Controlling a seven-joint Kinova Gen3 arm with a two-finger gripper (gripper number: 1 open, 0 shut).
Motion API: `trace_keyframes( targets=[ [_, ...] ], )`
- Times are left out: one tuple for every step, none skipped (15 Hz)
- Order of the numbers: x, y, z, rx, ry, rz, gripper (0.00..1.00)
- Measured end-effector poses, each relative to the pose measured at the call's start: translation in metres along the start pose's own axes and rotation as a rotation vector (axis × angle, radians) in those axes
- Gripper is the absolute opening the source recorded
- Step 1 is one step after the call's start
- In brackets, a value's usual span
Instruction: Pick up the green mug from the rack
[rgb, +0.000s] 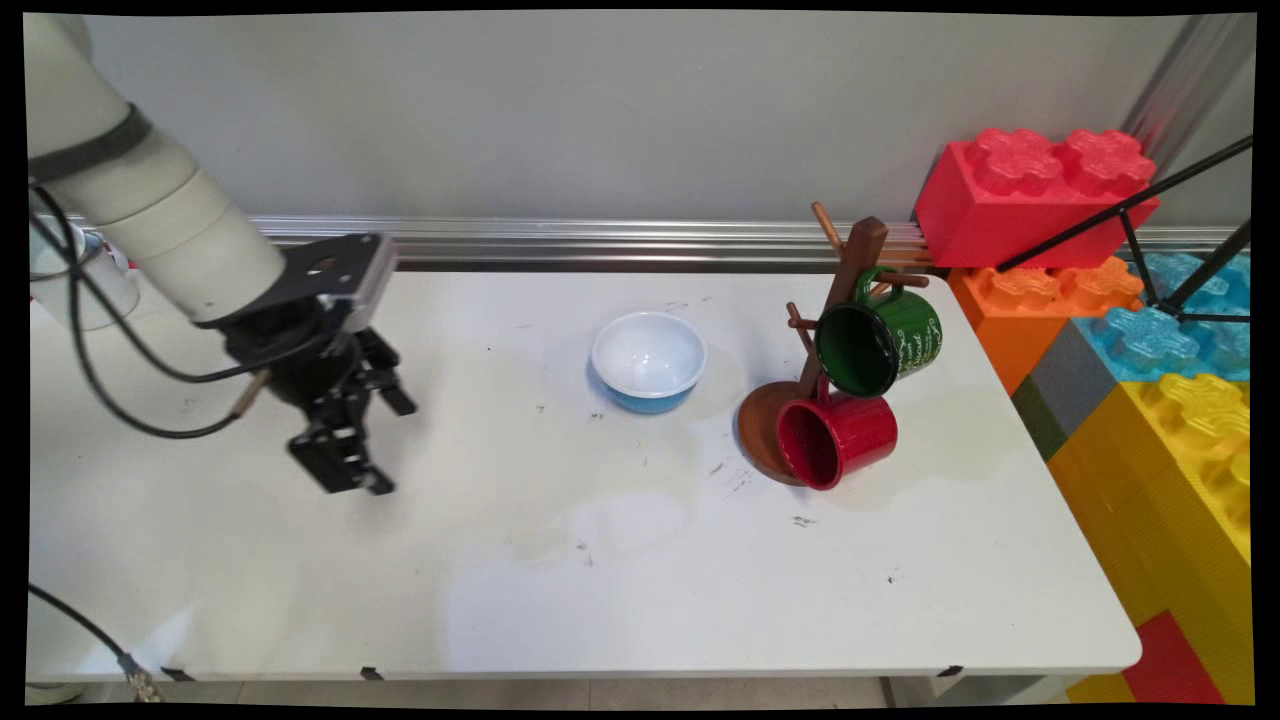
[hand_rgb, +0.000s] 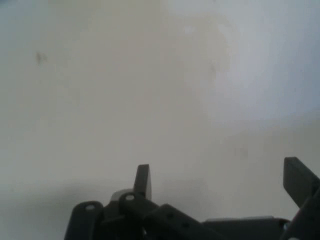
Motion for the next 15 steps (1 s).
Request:
trace_keyframes(
  targets=[
    [0.015, 0.002, -0.001, 0.01, 0.021, -0.013, 1.0],
    [0.029, 0.006, -0.002, 0.017, 0.037, -0.027, 1.0],
    [0.042, 0.009, -0.003, 0.023, 0.052, -0.045, 1.0],
    [0.057, 0.012, -0.005, 0.028, 0.067, -0.068, 1.0],
    [0.073, 0.017, -0.007, 0.031, 0.083, -0.092, 1.0],
    [0.088, 0.021, -0.009, 0.032, 0.095, -0.114, 1.0],
    [0.097, 0.023, -0.01, 0.034, 0.104, -0.127, 1.0],
    [0.11, 0.027, -0.012, 0.035, 0.115, -0.15, 1.0],
    [0.126, 0.032, -0.014, 0.037, 0.127, -0.176, 1.0],
    [0.141, 0.038, -0.016, 0.036, 0.137, -0.205, 1.0],
    [0.153, 0.043, -0.017, 0.034, 0.146, -0.23, 1.0],
    [0.161, 0.046, -0.018, 0.032, 0.152, -0.245, 1.0],
    [0.173, 0.051, -0.019, 0.033, 0.163, -0.268, 1.0],
    [0.18, 0.053, -0.019, 0.034, 0.171, -0.283, 1.0],
    [0.191, 0.057, -0.02, 0.038, 0.184, -0.305, 1.0]
  ],
)
